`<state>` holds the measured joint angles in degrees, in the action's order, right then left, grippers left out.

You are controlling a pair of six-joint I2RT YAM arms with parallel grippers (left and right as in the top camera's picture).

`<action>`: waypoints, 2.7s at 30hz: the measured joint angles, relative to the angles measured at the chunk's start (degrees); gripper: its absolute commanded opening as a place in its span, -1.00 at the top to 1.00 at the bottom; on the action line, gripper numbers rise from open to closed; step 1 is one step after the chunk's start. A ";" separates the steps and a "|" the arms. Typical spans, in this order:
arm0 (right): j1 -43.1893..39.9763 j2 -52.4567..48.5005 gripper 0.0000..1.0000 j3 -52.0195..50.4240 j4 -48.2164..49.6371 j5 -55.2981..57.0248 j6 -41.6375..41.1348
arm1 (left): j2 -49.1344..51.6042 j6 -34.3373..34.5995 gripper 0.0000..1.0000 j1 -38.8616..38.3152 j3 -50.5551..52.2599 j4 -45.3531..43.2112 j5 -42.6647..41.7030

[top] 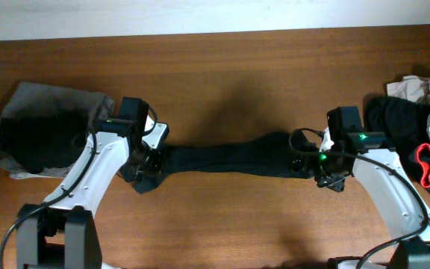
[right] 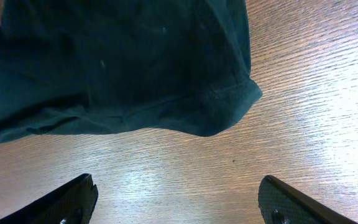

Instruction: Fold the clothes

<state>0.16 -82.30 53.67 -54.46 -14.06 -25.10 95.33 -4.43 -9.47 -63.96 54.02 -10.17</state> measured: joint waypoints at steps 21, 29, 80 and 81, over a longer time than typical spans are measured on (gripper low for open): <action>0.00 -0.72 -0.75 -0.02 -0.11 -0.15 -0.20 | 0.04 1.99 0.99 0.00 6.97 -8.87 4.20; 0.00 -0.72 -0.75 -0.57 -0.13 0.55 -0.22 | -1.64 2.10 0.99 0.00 1.05 -5.16 3.69; 0.31 -6.80 0.92 -7.39 17.59 -6.10 7.58 | -1.22 2.10 0.99 0.00 -2.64 -25.79 9.25; 0.31 -5.90 0.92 -7.34 16.41 -6.43 7.58 | -1.22 2.12 0.99 0.00 -2.64 -25.81 9.31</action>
<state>0.47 -88.20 46.33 -38.04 -20.49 -17.52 94.11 -2.31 -9.47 -66.61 28.21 -0.86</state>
